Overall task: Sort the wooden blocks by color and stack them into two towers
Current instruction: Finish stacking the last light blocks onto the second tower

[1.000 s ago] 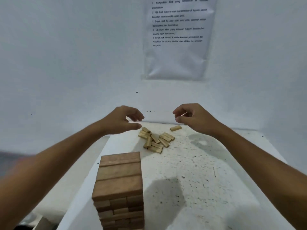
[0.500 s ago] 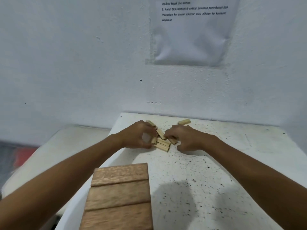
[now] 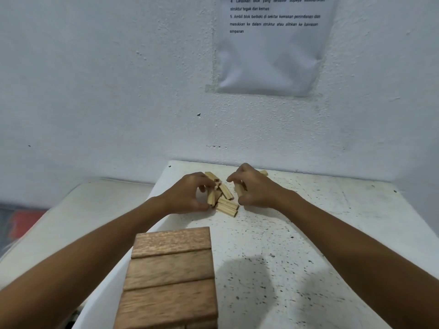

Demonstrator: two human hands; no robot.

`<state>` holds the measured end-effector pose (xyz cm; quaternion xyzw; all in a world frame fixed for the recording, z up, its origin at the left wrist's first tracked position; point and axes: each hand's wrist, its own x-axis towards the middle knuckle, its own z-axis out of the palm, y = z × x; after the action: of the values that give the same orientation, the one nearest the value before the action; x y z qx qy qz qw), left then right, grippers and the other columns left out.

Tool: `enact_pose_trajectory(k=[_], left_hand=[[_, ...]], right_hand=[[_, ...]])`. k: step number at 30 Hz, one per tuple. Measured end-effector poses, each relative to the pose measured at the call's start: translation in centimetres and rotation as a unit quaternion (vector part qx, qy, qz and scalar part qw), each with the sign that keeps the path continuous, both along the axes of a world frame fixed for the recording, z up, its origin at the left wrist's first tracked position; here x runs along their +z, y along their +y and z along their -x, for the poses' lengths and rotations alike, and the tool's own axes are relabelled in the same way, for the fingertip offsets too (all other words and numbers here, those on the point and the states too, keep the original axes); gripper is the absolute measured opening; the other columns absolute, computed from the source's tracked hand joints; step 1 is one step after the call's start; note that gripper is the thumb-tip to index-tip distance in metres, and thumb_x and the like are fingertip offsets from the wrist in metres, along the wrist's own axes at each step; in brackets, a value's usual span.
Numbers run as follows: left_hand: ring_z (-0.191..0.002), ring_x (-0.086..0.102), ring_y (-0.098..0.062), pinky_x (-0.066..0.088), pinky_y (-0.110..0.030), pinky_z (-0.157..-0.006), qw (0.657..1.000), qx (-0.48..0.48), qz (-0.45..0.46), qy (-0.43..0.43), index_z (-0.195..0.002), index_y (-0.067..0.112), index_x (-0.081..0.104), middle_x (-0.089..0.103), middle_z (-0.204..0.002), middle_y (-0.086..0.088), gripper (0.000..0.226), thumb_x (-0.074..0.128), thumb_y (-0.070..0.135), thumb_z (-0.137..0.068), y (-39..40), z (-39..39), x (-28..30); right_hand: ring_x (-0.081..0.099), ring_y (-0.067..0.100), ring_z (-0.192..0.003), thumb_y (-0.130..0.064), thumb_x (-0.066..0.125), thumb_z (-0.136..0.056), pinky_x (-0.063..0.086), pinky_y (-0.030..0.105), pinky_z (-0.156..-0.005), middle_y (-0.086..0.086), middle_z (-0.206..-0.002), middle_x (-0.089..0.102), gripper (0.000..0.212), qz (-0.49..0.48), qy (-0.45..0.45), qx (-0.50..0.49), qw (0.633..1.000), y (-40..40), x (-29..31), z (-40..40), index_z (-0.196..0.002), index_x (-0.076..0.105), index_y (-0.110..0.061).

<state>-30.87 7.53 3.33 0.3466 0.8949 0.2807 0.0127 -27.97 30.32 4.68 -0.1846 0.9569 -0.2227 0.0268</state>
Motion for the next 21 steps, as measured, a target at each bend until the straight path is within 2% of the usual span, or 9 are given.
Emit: enact_pose_trajectory(k=[5, 8, 10, 13, 16, 19, 21], left_hand=[[-0.086, 0.058, -0.004, 0.041, -0.009, -0.075, 1.000, 0.023, -0.003, -0.008, -0.115, 0.018, 0.068, 0.054, -0.097, 0.015, 0.054, 0.083, 0.026, -0.063, -1.1, 0.0, -0.4], [-0.085, 0.058, -0.002, 0.041, -0.008, -0.073, 0.999, 0.030, -0.011, -0.014, -0.113, 0.018, 0.069, 0.055, -0.098, 0.015, 0.057, 0.075, 0.036, -0.060, -1.4, -0.2, -0.2], [-0.084, 0.058, -0.002, 0.040, -0.006, -0.073, 0.999, 0.033, -0.016, -0.017, -0.113, 0.018, 0.069, 0.055, -0.098, 0.015, 0.056, 0.074, 0.035, -0.060, -1.7, -0.3, -0.3], [-0.084, 0.058, -0.002, 0.041, -0.008, -0.073, 0.999, 0.030, -0.014, -0.014, -0.112, 0.018, 0.069, 0.055, -0.098, 0.014, 0.054, 0.074, 0.034, -0.060, -1.7, -0.3, -0.5], [-0.084, 0.058, -0.001, 0.042, -0.010, -0.073, 0.999, 0.029, -0.011, -0.020, -0.110, 0.020, 0.069, 0.055, -0.098, 0.015, 0.052, 0.074, 0.035, -0.061, -1.6, -0.5, -0.7], [-0.084, 0.058, -0.002, 0.040, -0.007, -0.071, 0.999, 0.022, -0.013, -0.019, -0.109, 0.021, 0.069, 0.053, -0.096, 0.017, 0.056, 0.071, 0.045, -0.059, -1.4, -0.9, -0.6], [-0.084, 0.059, -0.005, 0.039, -0.005, -0.070, 1.000, 0.021, -0.010, -0.018, -0.111, 0.019, 0.069, 0.054, -0.096, 0.014, 0.053, 0.076, 0.039, -0.062, -1.5, -1.1, -0.6]], right_hand=[[0.056, 0.019, -0.101, 0.001, 0.067, -0.082, 0.046, 0.026, -0.079, 0.003, -0.126, 0.041, 0.047, -0.033, -0.023, -0.022, 0.999, -0.8, 0.5, 1.9, -0.128, 0.060, -0.008], [0.056, 0.015, -0.096, -0.007, 0.068, -0.083, 0.051, 0.030, -0.080, 0.003, -0.127, 0.046, 0.043, -0.075, -0.044, -0.026, 0.996, 0.0, 0.6, 2.6, -0.125, 0.063, -0.007], [0.058, 0.020, -0.095, -0.015, 0.073, -0.080, 0.054, 0.038, -0.082, 0.002, -0.123, 0.046, 0.040, -0.097, -0.057, -0.028, 0.993, 0.2, 0.3, 2.4, -0.118, 0.066, -0.008], [0.059, 0.027, -0.096, -0.020, 0.078, -0.078, 0.053, 0.041, -0.082, 0.006, -0.116, 0.049, 0.036, -0.130, -0.051, -0.024, 0.990, 0.2, -0.3, 2.0, -0.110, 0.068, -0.006], [0.060, 0.032, -0.088, -0.014, 0.076, -0.079, 0.048, 0.037, -0.071, 0.013, -0.105, 0.054, 0.030, -0.126, -0.059, -0.025, 0.990, 0.2, -0.6, 2.0, -0.102, 0.065, 0.003], [0.059, 0.030, -0.089, -0.013, 0.075, -0.081, 0.039, 0.030, -0.068, 0.005, -0.105, 0.049, 0.035, -0.133, -0.072, -0.019, 0.988, -0.1, -0.4, 2.2, -0.111, 0.064, 0.002], [0.055, 0.022, -0.091, -0.012, 0.075, -0.082, 0.039, 0.026, -0.070, 0.000, -0.109, 0.044, 0.041, -0.127, -0.070, -0.016, 0.989, -0.2, -0.1, 2.1, -0.121, 0.064, -0.006]])
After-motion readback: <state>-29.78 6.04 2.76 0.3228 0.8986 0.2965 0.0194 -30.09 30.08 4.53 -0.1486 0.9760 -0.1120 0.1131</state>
